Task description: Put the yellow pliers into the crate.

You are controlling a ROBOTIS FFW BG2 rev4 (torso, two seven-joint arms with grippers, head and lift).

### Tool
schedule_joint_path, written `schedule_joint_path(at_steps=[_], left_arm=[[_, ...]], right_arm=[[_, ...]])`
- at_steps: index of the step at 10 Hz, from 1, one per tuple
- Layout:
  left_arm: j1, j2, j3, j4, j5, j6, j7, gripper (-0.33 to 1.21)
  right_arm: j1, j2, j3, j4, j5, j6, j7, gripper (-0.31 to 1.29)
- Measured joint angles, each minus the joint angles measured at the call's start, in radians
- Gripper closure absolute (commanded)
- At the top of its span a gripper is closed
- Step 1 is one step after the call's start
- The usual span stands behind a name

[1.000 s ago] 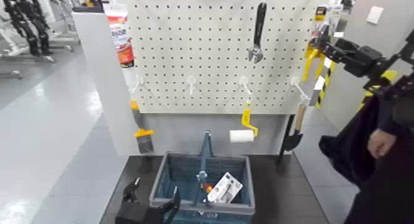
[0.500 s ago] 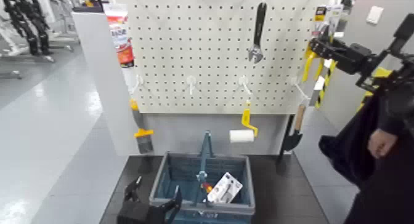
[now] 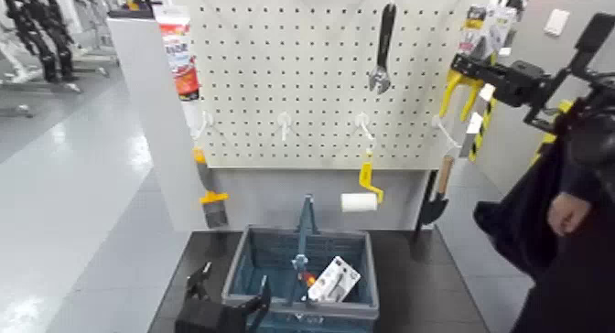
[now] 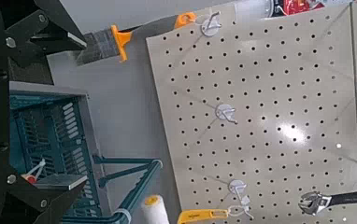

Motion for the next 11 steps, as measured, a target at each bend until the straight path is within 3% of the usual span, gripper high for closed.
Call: schedule_joint_path(at_steps=[7,11], left_arm=[[-0.001,0.001,-0.002,0.000,0.000,-0.002,0.000,0.28],[0.002,0.004,0.001,0.000,0.002,-0.002,0.000,0.28]], right_arm=[[-0.014,0.002,0.004,0.004,0.001,-0.003,0.005,1.11],[0.018,0.004,-0.015,-0.084,-0.001,-0.001,0.015,1.11]])
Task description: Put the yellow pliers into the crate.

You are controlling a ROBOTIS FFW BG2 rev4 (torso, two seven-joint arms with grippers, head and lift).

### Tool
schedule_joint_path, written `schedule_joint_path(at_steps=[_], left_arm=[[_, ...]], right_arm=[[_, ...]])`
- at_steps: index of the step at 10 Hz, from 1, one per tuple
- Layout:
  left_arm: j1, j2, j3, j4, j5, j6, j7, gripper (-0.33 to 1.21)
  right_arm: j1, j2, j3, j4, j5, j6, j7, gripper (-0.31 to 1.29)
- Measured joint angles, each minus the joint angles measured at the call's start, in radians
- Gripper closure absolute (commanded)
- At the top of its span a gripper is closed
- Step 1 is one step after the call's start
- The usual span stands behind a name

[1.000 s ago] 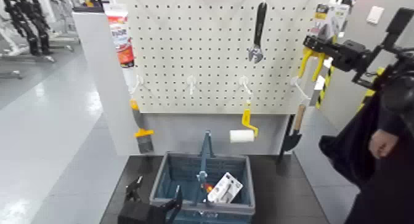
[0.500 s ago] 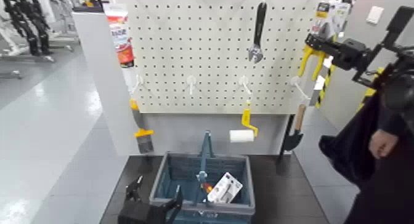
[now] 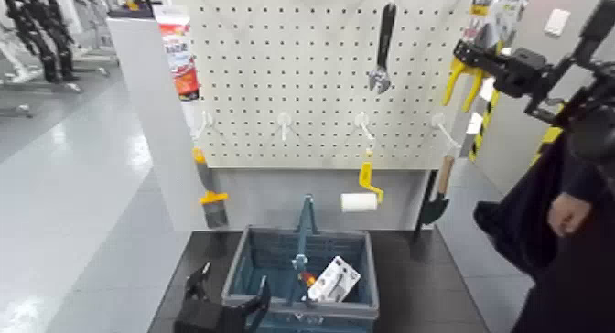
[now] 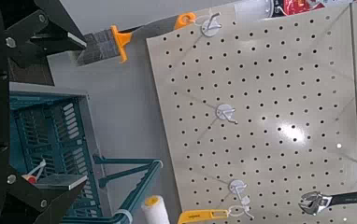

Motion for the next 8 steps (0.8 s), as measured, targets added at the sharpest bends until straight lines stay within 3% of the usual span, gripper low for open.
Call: schedule_joint_path(at_steps=[4,8], left_arm=[[0.002,0.004,0.000,0.000,0.003,0.000,0.000,0.28],[0.003,0.005,-0.003,0.000,0.004,0.003,0.002,0.28]], right_arm=[[0.048,0.011,-0.028,-0.131,0.005,0.022,-0.005,1.11],[0.122,0.075,-0.031,-0.208,-0.016,0.024,-0.020,1.11]])
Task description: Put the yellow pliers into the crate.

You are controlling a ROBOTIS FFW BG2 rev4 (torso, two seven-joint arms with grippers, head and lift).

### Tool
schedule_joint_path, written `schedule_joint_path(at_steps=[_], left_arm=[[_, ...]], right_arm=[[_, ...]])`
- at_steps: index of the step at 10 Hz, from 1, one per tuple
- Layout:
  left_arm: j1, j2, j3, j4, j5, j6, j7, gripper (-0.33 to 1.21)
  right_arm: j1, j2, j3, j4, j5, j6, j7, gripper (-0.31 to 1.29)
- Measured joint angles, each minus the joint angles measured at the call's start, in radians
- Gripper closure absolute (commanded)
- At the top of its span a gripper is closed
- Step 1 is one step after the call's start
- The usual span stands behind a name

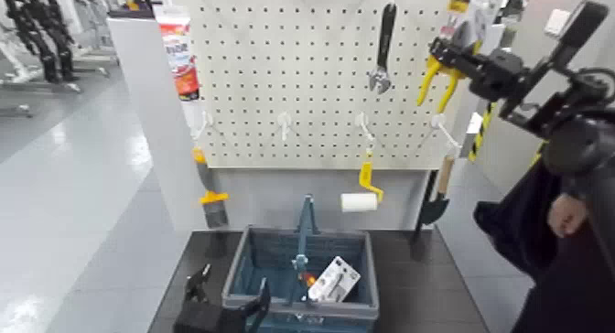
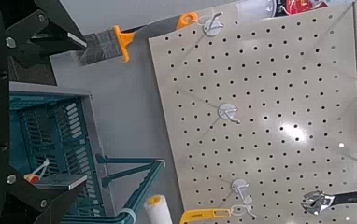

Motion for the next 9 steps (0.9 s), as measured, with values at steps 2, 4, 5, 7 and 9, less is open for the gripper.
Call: schedule_joint_path(at_steps=[2,4,5,7,9], left_arm=[[-0.001,0.001,-0.003,0.000,0.000,0.002,0.002,0.28],[-0.003,0.006,-0.007,0.000,0.003,0.003,0.008,0.28],[-0.003,0.008,-0.010,0.000,0.005,0.004,0.012,0.28],[-0.003,0.011,-0.014,0.000,0.008,0.005,0.015,0.28],[-0.003,0.011,-0.015,0.000,0.008,0.006,0.017,0.28]], right_arm=[[0.039,0.042,0.005,-0.017,-0.016,-0.002,-0.001,1.11],[0.068,0.077,0.023,-0.018,-0.028,-0.007,-0.002,1.11],[0.083,0.092,0.029,-0.019,-0.037,-0.008,-0.003,1.11],[0.116,0.126,0.057,-0.010,-0.051,-0.010,-0.007,1.11],[0.145,0.155,0.086,0.013,-0.067,-0.016,-0.016,1.11]])
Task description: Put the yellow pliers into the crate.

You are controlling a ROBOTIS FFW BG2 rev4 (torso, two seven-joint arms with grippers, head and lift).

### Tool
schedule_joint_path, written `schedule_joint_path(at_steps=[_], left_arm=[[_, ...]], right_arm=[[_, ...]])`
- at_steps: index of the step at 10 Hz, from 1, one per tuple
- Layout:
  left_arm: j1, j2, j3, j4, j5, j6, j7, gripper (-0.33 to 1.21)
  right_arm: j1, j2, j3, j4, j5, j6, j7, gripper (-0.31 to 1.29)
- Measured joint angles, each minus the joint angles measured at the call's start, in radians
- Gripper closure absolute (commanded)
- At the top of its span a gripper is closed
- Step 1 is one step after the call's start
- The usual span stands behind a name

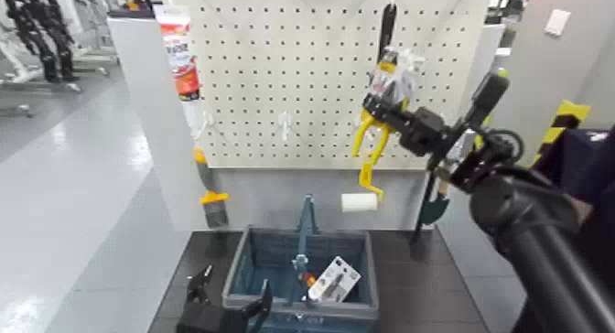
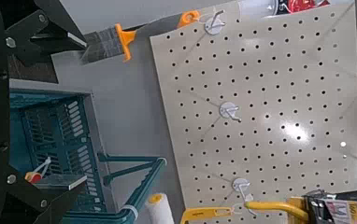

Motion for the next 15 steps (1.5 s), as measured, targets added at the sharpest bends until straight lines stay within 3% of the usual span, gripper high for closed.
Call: schedule_joint_path(at_steps=[3,6,15], left_arm=[[0.000,0.001,-0.001,0.000,0.000,0.000,0.004,0.28],[0.000,0.007,-0.005,0.000,0.004,0.000,0.010,0.28],[0.000,0.023,-0.026,-0.005,0.017,0.000,0.033,0.28]], right_arm=[[0.039,0.026,0.063,0.028,-0.009,0.004,-0.012,1.11],[0.095,0.033,0.107,0.028,-0.008,0.019,-0.021,1.11],[0.198,-0.012,0.187,0.074,0.004,0.046,-0.014,1.11]])
